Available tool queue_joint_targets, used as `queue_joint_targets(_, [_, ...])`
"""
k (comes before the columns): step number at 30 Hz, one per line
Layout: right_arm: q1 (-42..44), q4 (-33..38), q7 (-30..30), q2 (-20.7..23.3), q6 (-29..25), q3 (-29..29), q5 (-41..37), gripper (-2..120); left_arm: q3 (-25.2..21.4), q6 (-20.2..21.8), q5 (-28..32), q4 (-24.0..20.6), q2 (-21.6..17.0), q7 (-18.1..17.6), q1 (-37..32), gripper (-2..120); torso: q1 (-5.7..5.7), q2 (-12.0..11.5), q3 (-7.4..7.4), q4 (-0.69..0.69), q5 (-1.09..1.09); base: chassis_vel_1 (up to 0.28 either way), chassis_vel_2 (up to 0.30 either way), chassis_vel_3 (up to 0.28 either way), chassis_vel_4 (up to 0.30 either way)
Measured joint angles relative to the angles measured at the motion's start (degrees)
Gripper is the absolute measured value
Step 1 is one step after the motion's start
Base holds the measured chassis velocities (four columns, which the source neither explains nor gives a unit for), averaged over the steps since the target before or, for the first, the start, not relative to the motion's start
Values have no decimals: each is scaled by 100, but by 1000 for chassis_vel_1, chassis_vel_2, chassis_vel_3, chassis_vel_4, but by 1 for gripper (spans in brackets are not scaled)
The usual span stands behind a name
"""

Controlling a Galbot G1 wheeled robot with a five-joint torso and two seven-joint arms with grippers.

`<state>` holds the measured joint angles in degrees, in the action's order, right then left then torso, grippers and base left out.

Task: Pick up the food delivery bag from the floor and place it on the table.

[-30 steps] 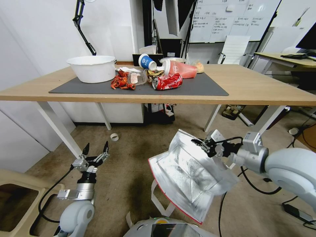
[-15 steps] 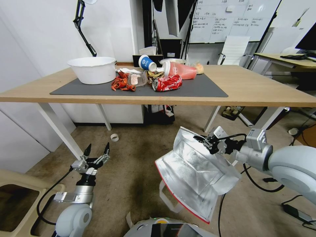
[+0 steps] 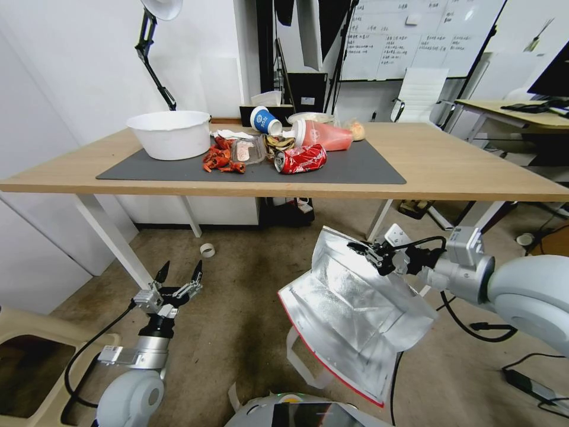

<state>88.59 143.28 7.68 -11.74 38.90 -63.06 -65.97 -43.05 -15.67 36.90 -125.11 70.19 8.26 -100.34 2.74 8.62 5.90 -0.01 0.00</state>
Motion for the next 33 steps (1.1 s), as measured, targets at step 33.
queue_joint_targets(33, [-63, -3, 774, 319, -844, -277, -1323, 0, -149, 35, 145, -53, -80, 65, -21, 100, 173, 769, 595, 0, -1, 0, 0, 0, 0])
